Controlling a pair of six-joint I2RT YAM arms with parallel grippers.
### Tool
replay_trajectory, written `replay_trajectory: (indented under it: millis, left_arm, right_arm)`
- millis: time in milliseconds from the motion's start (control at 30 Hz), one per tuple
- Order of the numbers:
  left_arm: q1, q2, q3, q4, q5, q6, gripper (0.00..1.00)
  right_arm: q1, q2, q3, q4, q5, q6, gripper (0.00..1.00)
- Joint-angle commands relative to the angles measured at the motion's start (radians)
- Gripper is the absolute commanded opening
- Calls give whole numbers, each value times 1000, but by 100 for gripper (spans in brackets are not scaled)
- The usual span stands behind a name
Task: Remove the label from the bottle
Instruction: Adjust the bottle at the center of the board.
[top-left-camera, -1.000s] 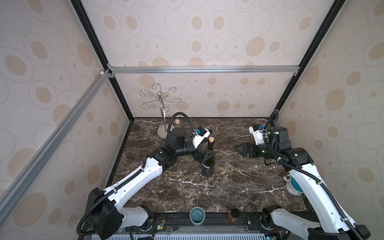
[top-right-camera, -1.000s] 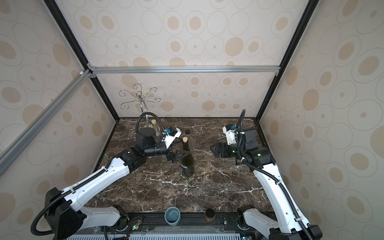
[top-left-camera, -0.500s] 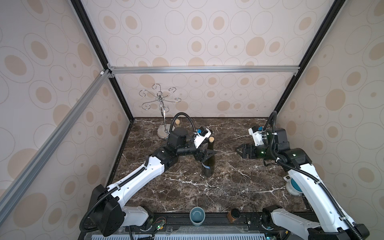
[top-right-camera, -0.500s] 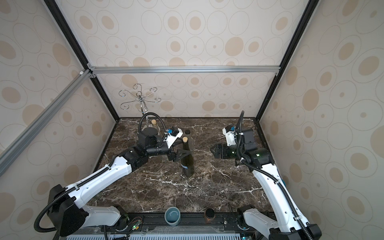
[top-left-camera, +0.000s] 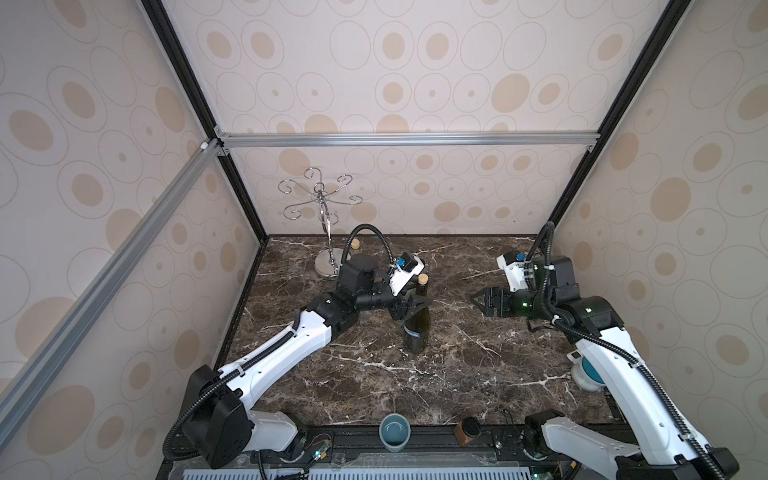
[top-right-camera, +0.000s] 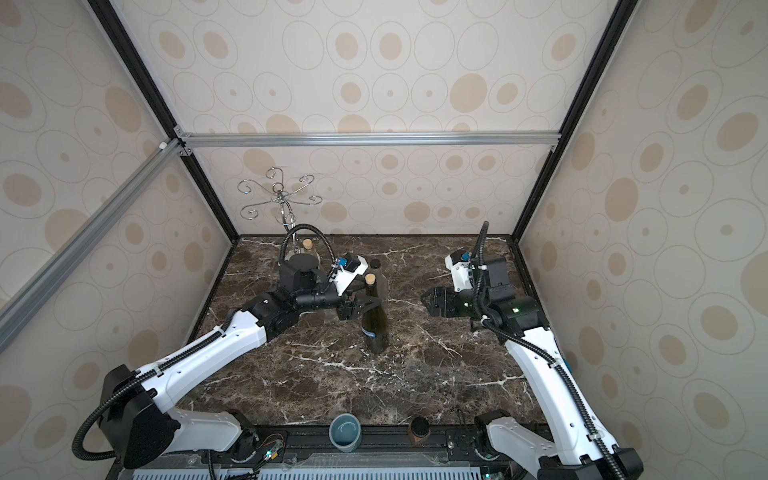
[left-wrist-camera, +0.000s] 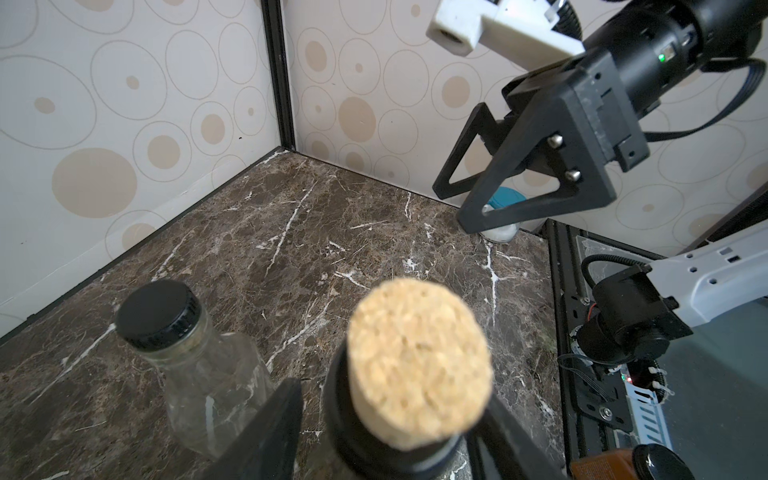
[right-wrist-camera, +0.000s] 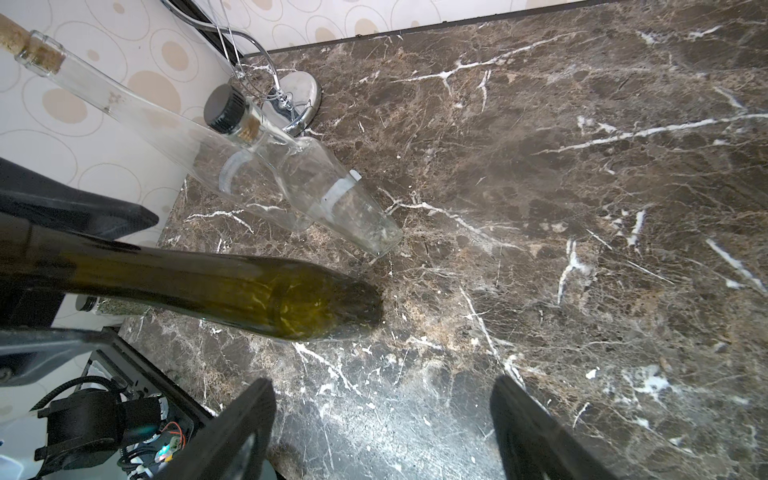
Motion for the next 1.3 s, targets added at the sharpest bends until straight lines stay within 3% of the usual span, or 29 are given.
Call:
replay_trajectory:
  millis: [0, 233, 367, 567, 1033, 1267]
  left_arm:
    - [7, 9, 49, 36, 4, 24, 55]
    - [7, 4, 50, 50, -20, 21, 30]
    - [7, -7, 53, 49, -40, 19, 23]
    - [3, -24, 62, 41, -77, 8, 18]
    - [-69, -60, 110, 9, -317, -32, 9]
    - [-125, -75, 133, 28, -454, -109, 7]
  right_arm:
    - [-4, -15, -10, 8, -31, -14, 84]
    - [-5, -26, -15, 14, -69, -33, 84]
    - [-5, -34, -24, 43, -126, -52, 84]
    - [-5, -34, -25, 73, -204, -71, 84]
    - [-5, -35, -17, 72, -172, -63, 85]
    - [-4, -26, 5, 48, -142, -65, 88]
